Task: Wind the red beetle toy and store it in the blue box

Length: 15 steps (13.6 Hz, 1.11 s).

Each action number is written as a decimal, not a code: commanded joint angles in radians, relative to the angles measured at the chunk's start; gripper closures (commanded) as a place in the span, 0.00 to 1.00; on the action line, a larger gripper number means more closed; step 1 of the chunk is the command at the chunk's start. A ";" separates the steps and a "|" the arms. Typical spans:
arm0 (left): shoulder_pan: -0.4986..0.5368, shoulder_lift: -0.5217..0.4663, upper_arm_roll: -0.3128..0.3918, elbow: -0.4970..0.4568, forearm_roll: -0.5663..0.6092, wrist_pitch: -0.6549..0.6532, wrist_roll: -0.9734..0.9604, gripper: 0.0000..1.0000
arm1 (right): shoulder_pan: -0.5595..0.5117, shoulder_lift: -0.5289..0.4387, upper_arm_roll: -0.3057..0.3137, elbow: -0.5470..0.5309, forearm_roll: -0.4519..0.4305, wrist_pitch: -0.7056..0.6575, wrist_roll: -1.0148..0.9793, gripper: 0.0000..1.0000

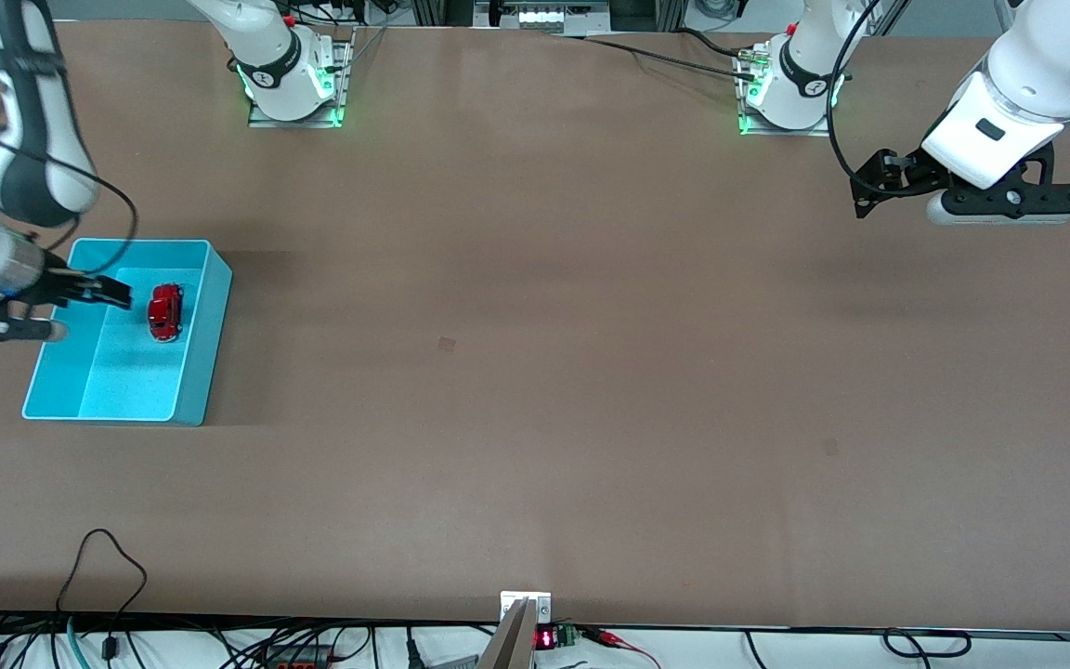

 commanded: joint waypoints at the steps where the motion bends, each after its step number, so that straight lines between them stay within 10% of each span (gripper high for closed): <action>1: -0.006 0.009 0.003 0.026 -0.020 -0.024 -0.003 0.00 | -0.002 -0.044 0.053 0.145 -0.002 -0.181 -0.001 0.00; 15: -0.007 0.009 0.000 0.026 -0.020 -0.029 -0.005 0.00 | -0.001 -0.133 0.115 0.369 0.081 -0.457 0.009 0.00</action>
